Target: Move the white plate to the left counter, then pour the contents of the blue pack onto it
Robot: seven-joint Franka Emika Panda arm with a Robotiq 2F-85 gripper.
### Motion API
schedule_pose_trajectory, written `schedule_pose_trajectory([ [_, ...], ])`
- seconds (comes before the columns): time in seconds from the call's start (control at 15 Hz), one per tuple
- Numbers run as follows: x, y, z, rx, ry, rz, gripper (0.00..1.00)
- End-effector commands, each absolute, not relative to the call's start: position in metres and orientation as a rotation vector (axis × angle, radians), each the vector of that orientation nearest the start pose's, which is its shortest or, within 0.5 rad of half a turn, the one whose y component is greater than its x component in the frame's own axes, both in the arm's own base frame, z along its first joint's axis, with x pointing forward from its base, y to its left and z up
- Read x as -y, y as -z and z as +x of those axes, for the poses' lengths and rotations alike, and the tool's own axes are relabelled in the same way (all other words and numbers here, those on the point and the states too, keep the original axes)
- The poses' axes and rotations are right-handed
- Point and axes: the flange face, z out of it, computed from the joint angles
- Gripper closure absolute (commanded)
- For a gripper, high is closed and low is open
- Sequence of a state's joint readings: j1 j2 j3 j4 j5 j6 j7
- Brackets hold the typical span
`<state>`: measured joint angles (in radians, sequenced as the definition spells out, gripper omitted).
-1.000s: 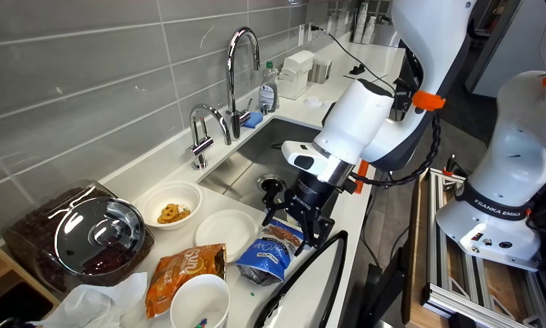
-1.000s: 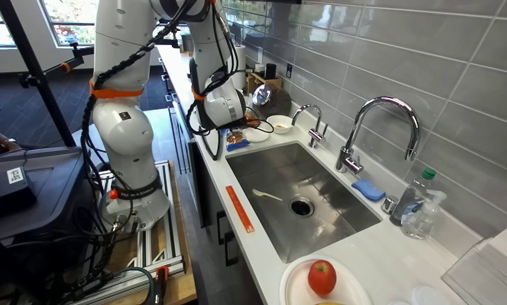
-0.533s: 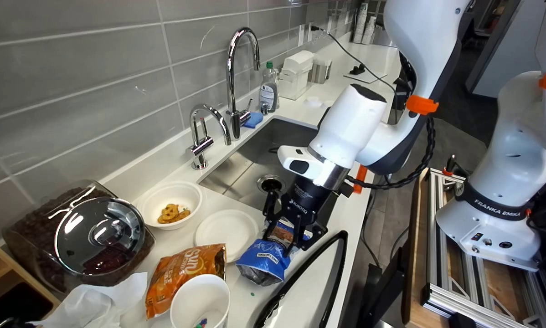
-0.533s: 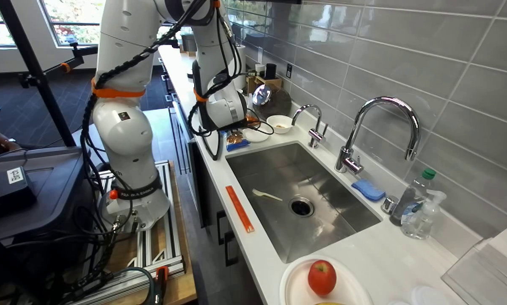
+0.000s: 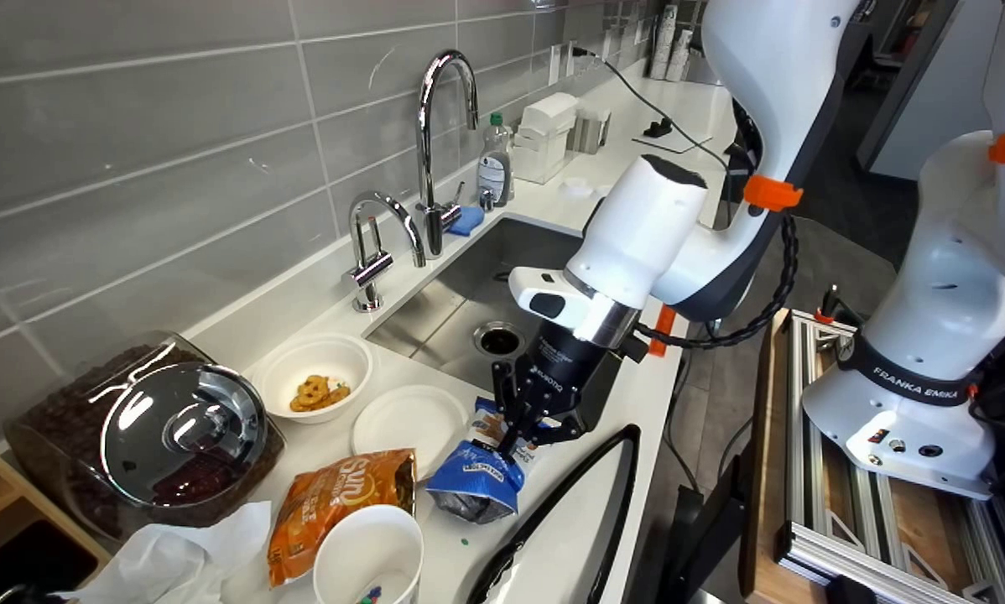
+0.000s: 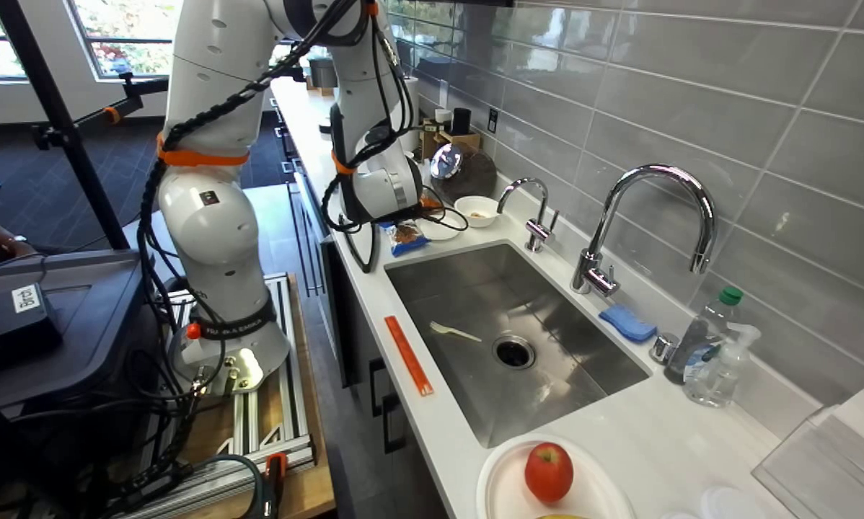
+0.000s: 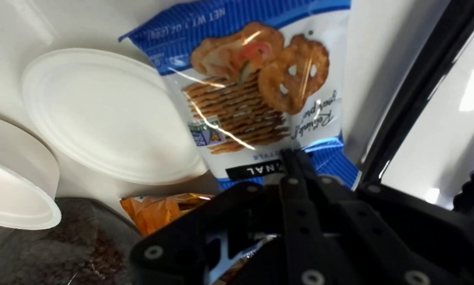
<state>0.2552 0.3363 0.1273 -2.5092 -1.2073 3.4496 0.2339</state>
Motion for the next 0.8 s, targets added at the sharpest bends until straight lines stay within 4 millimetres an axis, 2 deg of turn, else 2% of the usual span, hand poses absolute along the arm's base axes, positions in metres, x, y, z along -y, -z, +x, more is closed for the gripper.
schedule_pose_trajectory([
  [0.0, -0.262, -0.205, 0.364, 1.818, 0.692, -2.229, 1.00],
  [0.27, -0.259, -0.211, 0.360, 1.815, 0.702, -2.231, 1.00],
  [0.73, -0.255, -0.260, 0.349, 1.845, 0.829, -2.258, 1.00],
])
